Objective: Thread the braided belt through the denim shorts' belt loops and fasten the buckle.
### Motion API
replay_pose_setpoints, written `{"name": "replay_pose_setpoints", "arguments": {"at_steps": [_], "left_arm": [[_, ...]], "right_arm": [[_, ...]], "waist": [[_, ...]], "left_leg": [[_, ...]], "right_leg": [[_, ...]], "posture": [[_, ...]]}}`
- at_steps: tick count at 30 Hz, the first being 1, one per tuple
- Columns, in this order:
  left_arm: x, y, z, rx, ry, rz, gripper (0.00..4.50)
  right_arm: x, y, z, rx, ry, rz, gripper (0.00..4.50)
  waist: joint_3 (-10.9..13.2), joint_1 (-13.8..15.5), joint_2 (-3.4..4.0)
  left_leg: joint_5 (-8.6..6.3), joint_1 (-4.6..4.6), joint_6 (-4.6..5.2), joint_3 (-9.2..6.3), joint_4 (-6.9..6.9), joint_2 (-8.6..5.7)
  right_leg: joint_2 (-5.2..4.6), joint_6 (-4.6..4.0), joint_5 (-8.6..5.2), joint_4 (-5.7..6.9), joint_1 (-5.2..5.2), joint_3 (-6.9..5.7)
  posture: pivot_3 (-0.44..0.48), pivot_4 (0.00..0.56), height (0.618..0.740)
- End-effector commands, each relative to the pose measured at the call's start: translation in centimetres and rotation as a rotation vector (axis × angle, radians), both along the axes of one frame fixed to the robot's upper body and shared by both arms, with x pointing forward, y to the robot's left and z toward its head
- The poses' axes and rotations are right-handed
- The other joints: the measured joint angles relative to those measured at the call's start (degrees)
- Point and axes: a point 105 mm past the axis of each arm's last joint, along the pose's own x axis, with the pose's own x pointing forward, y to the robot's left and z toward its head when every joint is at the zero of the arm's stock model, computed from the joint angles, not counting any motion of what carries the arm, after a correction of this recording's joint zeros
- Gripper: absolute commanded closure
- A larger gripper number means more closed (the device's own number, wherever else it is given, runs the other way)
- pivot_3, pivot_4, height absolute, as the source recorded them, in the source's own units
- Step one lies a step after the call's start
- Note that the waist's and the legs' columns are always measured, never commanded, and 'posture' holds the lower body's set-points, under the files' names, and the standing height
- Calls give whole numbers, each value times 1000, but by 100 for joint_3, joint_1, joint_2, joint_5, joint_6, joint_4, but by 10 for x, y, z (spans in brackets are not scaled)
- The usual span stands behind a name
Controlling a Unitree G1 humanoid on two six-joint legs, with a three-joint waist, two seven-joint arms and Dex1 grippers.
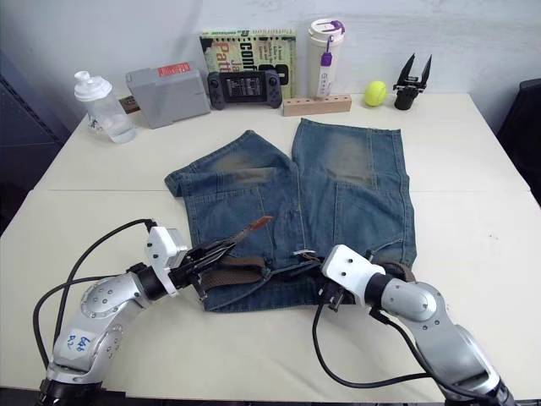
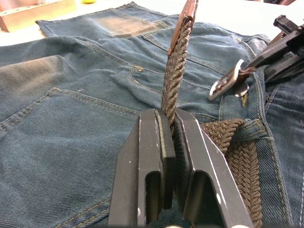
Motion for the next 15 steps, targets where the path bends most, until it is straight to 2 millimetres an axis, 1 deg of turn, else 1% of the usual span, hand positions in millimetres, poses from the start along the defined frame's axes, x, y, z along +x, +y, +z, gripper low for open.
{"name": "replay_pose_setpoints", "arguments": {"at_steps": [1,3,6,7,10,12,15], "left_arm": [[-6,-9,6,44,-12,-67,4500],[-7,-12,2,76,12,-86,4500],[-6,-17,-9,98,93,-88,4500],[-5,-18,-14,104,130,-79,4500],[0,-21,-23,125,167,-52,4500],[3,-23,-25,119,191,-40,4500],[10,-26,-21,110,191,-19,4500]], "right_arm": [[2,9,17,41,-55,2,4498],[4,10,21,69,-57,-17,4498],[7,15,30,124,-72,-50,4498],[7,18,33,138,-78,-51,4498],[6,24,41,181,-85,-50,4498],[5,26,45,192,-93,-49,4498],[2,29,51,208,-98,-43,4498]], "waist": [[0,1,0],[0,-1,0],[0,-4,0],[0,-6,0],[0,-7,0],[0,-5,0],[0,-12,0]], "left_leg": [[0,0,0,1,0,1],[0,0,0,3,0,5],[-1,2,1,7,-2,7],[-1,2,1,7,-3,8],[-1,2,0,8,-3,9],[-1,1,0,8,-3,9],[0,1,-1,7,-4,9]], "right_leg": [[1,-1,1,0,-1,1],[5,-3,3,-1,-1,1],[7,-4,3,-1,-2,4],[8,-4,3,-1,-2,4],[9,-4,4,-1,-5,6],[9,-4,4,0,-6,7],[10,-3,5,2,-10,11]], "posture": [[0,150,705],[0,150,705],[0,150,705],[0,150,705],[0,150,705],[0,150,705],[0,150,705]]}}
